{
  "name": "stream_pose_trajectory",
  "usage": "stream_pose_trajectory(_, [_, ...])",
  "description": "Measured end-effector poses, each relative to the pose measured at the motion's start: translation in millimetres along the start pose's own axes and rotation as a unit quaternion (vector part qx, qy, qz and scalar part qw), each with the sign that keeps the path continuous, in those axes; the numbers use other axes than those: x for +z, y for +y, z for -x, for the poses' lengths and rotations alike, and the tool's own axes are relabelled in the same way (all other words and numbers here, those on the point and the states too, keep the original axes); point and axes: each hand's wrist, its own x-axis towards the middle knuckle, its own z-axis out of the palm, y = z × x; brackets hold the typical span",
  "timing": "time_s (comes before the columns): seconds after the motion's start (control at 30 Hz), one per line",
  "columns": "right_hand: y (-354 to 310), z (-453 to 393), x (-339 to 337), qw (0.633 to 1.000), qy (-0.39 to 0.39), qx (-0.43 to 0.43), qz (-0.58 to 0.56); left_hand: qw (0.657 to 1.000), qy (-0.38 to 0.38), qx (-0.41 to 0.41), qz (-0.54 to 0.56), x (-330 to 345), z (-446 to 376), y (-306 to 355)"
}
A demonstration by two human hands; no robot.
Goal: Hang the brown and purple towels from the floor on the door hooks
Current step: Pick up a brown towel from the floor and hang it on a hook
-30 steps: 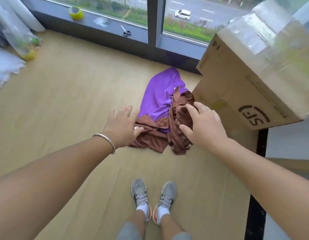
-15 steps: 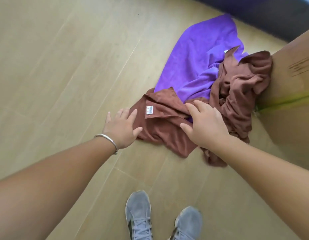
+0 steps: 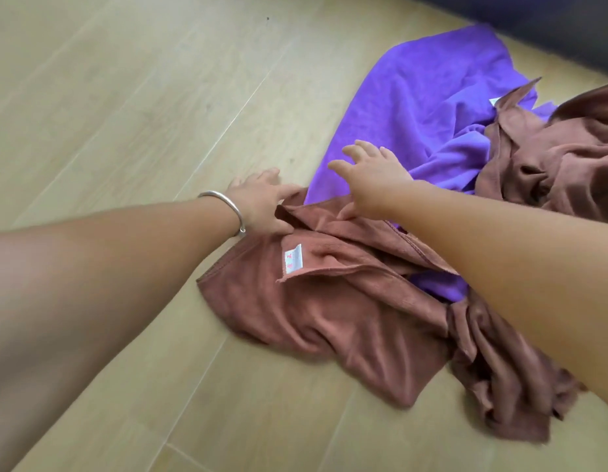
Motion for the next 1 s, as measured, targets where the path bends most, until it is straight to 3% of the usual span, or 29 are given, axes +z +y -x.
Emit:
stream_pose_trajectory(0.13, [-8, -7, 10, 0.995, -0.055, -0.053, 0.056, 0.993, 0.071, 0.042, 0.081, 13, 8, 0])
stream_pose_trajectory(0.27, [-12, 16, 6, 0.994, 0.007, -0.078, 0.081, 0.987, 0.13, 0.034, 0.088, 23, 25, 3])
stream_pose_trajectory(0.37, [-15, 36, -15, 0.995, 0.013, -0.077, 0.062, 0.986, 0.15, 0.03, 0.061, 18, 35, 9])
stream_pose_trajectory(0.43, [-14, 50, -44, 0.994, 0.071, -0.084, 0.024, 0.983, 0.162, 0.037, 0.076, 6, 47, 15])
stream_pose_trajectory(0.57, [-18, 94, -137, 0.965, 0.218, -0.142, -0.017, 0.964, 0.216, 0.055, 0.143, -47, 88, 34])
stream_pose_trajectory(0.67, [-24, 125, -218, 0.963, 0.241, -0.124, 0.008, 0.962, 0.229, 0.027, 0.145, -106, 126, 44])
stream_pose_trajectory(0.83, [-36, 170, -364, 0.957, 0.268, -0.11, 0.031, 0.976, 0.162, -0.057, 0.134, -202, 207, 46])
stream_pose_trajectory(1.0, [-59, 196, -494, 0.949, 0.281, -0.134, 0.048, 0.964, 0.215, -0.079, 0.135, -294, 293, 22])
